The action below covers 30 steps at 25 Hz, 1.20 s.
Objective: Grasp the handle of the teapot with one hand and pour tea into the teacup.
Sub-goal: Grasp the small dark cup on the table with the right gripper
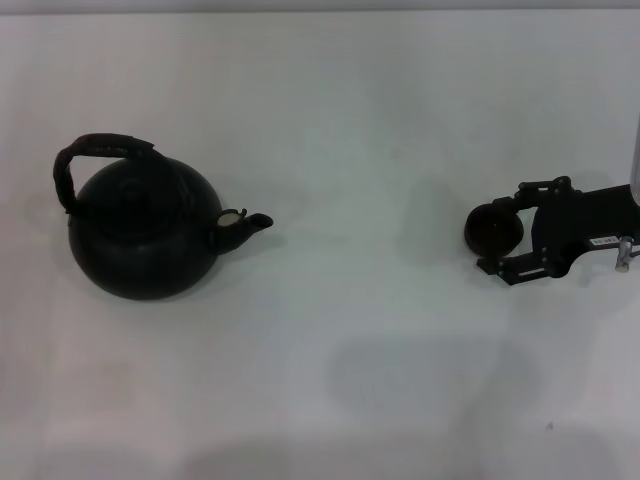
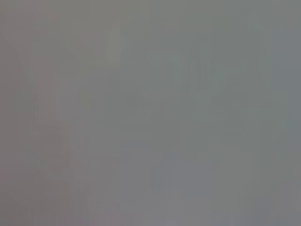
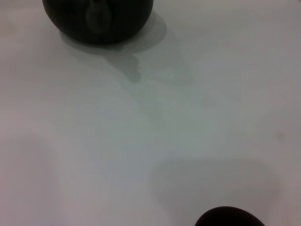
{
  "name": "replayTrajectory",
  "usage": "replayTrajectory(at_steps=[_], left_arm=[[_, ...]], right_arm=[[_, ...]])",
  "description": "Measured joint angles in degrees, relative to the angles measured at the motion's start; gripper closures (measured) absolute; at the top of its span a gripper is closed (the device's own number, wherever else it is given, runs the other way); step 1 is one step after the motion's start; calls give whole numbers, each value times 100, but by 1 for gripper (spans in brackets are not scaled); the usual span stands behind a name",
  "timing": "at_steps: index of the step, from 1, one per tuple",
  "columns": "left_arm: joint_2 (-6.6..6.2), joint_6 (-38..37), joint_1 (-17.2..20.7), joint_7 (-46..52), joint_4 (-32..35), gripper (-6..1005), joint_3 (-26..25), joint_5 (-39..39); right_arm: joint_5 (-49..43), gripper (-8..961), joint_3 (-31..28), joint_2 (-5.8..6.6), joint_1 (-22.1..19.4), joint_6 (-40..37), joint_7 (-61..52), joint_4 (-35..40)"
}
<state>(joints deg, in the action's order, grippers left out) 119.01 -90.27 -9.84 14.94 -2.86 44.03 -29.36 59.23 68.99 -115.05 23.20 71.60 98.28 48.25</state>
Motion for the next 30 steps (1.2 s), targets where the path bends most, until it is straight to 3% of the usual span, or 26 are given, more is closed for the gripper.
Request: replayTrajectory(at_steps=[13, 19, 30], left_arm=[[0, 0, -26, 0, 23, 124, 0, 0], [-4, 0, -27, 0, 23, 124, 0, 1], [-9, 1, -75, 0, 23, 124, 3, 1]], right_arm=[[9, 99, 3, -16, 91, -192, 22, -167], [8, 222, 9, -18, 127, -200, 37, -168], [94, 226, 18, -26, 215, 175, -168, 40]])
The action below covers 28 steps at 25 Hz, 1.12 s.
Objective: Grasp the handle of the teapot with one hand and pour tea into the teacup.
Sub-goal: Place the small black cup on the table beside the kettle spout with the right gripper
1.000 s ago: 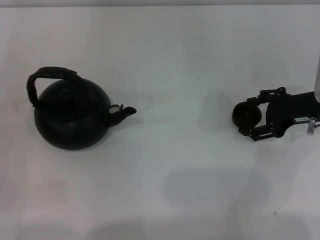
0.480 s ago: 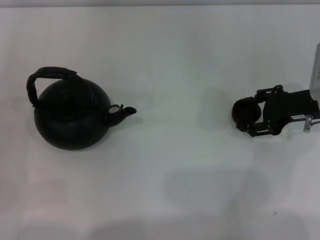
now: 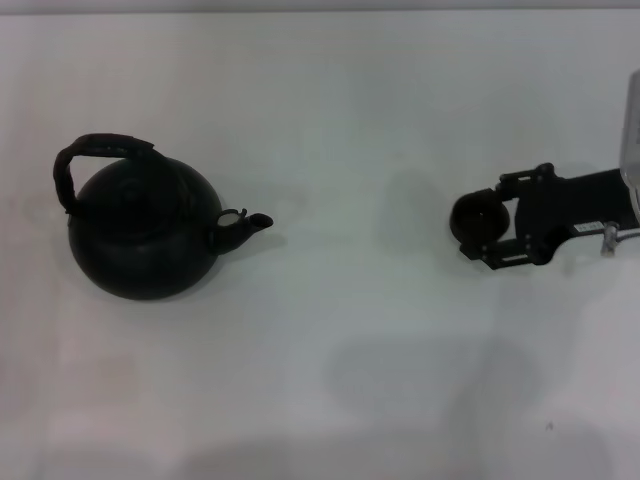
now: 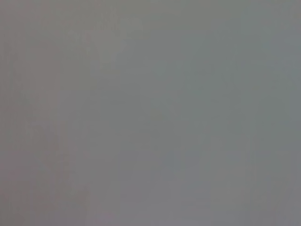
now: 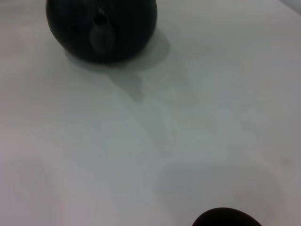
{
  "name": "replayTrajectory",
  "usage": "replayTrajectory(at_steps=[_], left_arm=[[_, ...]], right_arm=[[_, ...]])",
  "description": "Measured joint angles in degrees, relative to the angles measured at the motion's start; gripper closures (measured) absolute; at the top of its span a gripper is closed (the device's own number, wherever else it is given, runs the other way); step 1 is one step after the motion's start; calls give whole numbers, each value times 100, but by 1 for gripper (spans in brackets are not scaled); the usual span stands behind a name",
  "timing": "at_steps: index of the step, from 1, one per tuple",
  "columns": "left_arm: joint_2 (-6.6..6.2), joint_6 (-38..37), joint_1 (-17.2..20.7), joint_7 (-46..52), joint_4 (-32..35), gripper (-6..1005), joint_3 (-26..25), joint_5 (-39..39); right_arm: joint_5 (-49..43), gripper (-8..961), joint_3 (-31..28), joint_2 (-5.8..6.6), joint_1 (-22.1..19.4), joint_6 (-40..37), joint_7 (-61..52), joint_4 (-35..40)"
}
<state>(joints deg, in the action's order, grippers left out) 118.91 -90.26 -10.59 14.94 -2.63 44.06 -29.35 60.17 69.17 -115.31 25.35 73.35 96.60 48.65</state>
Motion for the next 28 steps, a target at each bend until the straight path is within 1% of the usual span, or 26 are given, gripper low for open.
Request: replayTrajectory(at_steps=[4, 7, 11, 12, 13, 18, 22, 25, 28], left_arm=[[0, 0, -33, 0, 0, 124, 6, -7], [0, 0, -38, 0, 0, 123, 6, -9], [0, -1, -39, 0, 0, 124, 7, -10], [0, -1, -37, 0, 0, 124, 7, -10], [0, -1, -34, -1, 0, 124, 6, -10], [0, -1, -32, -2, 0, 123, 6, -10], [0, 3, -51, -5, 0, 124, 6, -10], [0, 5, -56, -6, 0, 124, 6, -10], [0, 7, -57, -8, 0, 123, 6, -10]], right_arm=[[206, 222, 254, -26, 181, 88, -188, 30], [418, 219, 546, -46, 313, -34, -283, -13], [655, 214, 1068, -57, 471, -290, -455, -44], [746, 213, 1374, -62, 528, -454, -570, -44], [746, 212, 1374, -62, 528, -454, -570, -44], [974, 207, 2104, -65, 651, -900, -800, -44], [1037, 202, 2577, -71, 688, -1258, -945, -47], [1039, 199, 2783, -76, 689, -1403, -981, -49], [1041, 196, 2857, -81, 669, -1461, -988, -49]])
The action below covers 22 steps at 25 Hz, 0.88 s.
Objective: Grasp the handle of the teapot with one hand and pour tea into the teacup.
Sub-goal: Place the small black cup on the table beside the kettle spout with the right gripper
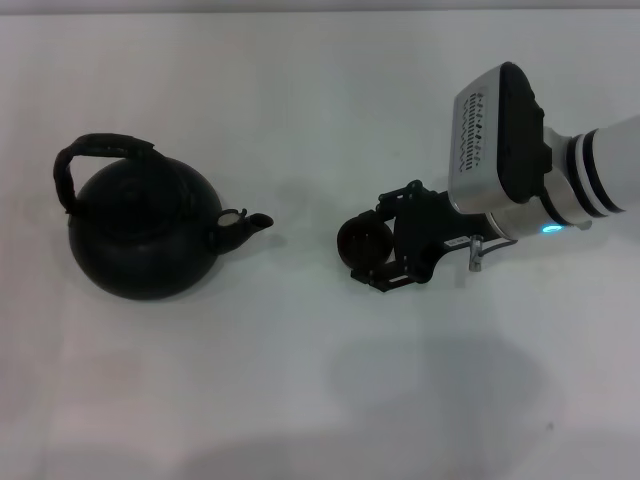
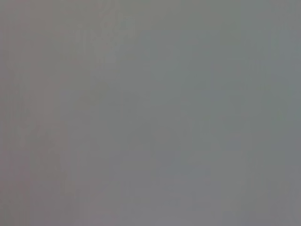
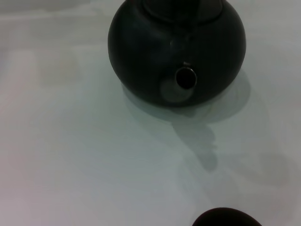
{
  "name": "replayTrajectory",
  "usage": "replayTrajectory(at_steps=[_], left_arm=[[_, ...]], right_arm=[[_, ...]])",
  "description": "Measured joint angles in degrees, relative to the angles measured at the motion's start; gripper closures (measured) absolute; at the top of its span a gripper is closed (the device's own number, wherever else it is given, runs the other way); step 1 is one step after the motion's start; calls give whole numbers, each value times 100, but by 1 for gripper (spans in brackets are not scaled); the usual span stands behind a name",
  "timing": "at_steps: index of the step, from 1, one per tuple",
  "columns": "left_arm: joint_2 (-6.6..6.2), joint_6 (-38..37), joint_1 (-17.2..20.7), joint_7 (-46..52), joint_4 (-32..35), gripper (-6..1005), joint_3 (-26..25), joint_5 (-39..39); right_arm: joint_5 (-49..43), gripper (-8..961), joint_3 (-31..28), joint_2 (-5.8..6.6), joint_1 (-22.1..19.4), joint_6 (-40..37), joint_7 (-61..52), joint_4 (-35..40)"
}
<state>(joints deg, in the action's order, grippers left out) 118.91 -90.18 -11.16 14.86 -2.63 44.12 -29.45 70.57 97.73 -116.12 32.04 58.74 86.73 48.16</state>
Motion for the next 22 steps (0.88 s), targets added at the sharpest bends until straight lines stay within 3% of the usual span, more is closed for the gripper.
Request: replayTrajectory(at_steps=[22], left_arm=[[9, 1, -6, -2, 0, 124, 10, 0]], right_arm=[[12, 172, 26, 9, -67, -100, 73, -79]])
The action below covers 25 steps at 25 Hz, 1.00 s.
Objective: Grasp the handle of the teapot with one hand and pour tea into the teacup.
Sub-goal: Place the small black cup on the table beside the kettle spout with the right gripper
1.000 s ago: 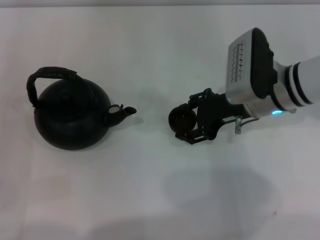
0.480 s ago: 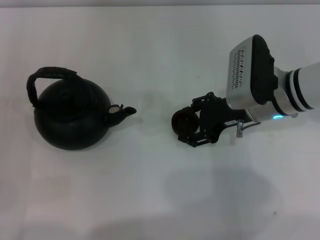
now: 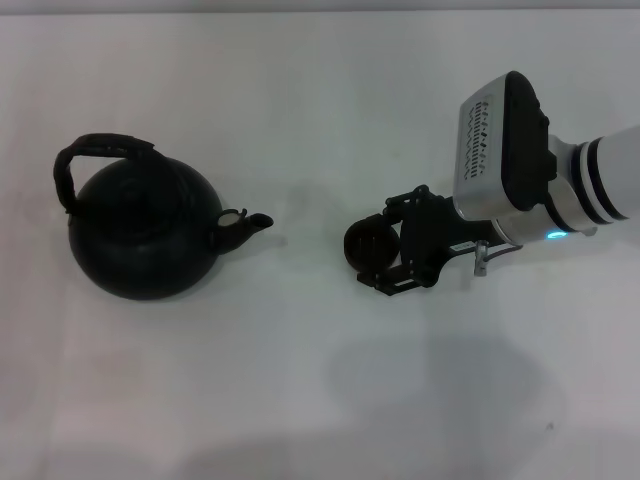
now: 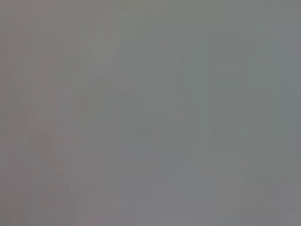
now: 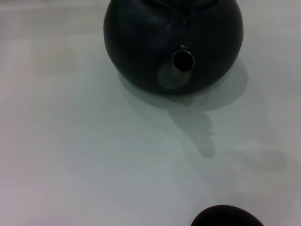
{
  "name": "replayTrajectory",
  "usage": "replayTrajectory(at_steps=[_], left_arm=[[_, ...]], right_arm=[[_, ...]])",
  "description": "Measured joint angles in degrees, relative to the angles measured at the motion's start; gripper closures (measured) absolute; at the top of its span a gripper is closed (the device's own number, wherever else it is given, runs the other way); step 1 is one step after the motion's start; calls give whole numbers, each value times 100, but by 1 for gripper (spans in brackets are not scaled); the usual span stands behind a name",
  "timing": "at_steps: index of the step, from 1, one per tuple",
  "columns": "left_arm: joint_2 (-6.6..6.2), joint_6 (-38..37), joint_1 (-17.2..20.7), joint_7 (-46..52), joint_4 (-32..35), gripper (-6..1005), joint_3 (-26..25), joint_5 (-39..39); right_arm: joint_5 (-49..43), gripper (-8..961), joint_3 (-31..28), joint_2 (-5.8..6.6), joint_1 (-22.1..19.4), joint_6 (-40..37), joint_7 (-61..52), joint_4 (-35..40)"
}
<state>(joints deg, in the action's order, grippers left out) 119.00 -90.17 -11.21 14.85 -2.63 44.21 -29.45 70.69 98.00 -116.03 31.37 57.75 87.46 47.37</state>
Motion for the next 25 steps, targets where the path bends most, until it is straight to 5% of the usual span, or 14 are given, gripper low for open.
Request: replayTrajectory(at_steps=[14, 25], left_arm=[[-9, 0, -4, 0, 0, 123, 2, -11], [11, -79, -3, 0, 0, 124, 8, -272]], right_arm=[[77, 105, -68, 40, -8, 98, 8, 97], [97, 104, -1226, 80, -408, 1239, 148, 824]])
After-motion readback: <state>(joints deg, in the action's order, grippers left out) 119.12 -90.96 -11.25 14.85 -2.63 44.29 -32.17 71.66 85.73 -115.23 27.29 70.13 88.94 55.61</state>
